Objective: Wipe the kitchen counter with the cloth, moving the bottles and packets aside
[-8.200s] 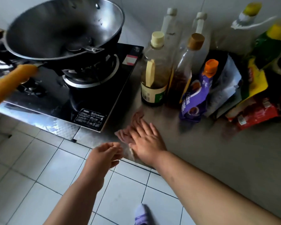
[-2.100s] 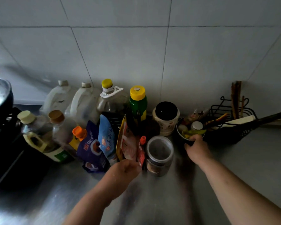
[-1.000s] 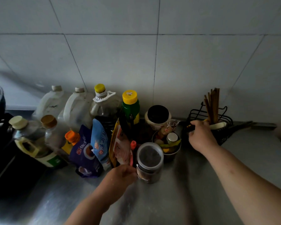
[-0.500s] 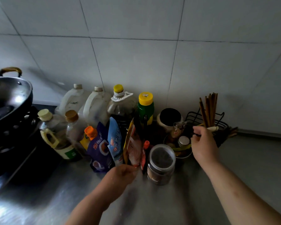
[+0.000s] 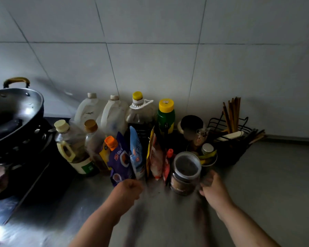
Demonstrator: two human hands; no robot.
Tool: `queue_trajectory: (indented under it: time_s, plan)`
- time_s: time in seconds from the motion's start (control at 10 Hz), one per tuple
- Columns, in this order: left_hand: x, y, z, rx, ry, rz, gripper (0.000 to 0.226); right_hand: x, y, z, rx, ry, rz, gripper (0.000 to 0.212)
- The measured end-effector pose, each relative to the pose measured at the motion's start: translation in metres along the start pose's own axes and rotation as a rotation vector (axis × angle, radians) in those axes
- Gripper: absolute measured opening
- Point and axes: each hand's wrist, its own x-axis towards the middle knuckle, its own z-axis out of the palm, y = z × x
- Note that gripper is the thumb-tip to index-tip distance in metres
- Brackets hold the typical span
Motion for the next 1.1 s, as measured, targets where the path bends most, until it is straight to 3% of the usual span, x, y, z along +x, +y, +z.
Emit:
queue_trajectory:
  time_s: [0.1, 0.2, 0.4, 0.5, 0.6, 0.8, 0.9, 1.0, 1.1]
  plan:
    - [0.002, -0.020, -0.039, -0.039, 0.023, -0.103, 0.018, -0.037, -0.017, 0.012, 0.065, 0.059, 0.090, 0.046]
    - [0.014, -0.047, -0.081, -0.107, 0.191, -0.166, 0.010, -0.054, -0.019, 0.036, 0.109, 0.070, 0.164, 0.031]
    - [0.047, -0.079, -0.154, -0.207, 0.531, -0.077, 0.079, -0.079, -0.026, 0.087, 0.245, 0.062, 0.190, 0.023]
    - [0.064, -0.082, -0.172, -0.276, 0.527, -0.010, 0.095, -0.089, -0.031, 0.096, 0.378, 0.058, 0.195, 0.021]
    - [0.080, -0.085, -0.176, -0.274, 0.433, 0.076, 0.086, -0.093, -0.035, 0.098, 0.416, 0.062, 0.204, 0.018]
    - [0.086, -0.085, -0.178, -0.224, 0.395, 0.091, 0.080, -0.092, -0.040, 0.087, 0.384, 0.074, 0.232, 0.060]
    - [0.098, -0.089, -0.178, -0.192, 0.436, 0.017, 0.078, -0.091, -0.042, 0.081, 0.374, 0.045, 0.255, 0.056]
    - [0.105, -0.087, -0.167, -0.183, 0.503, -0.119, 0.070, -0.088, -0.042, 0.077, 0.386, 0.033, 0.305, 0.026]
    - [0.090, -0.074, -0.138, -0.276, 0.406, -0.140, 0.033, -0.089, -0.043, 0.069, 0.349, 0.021, 0.324, 0.012]
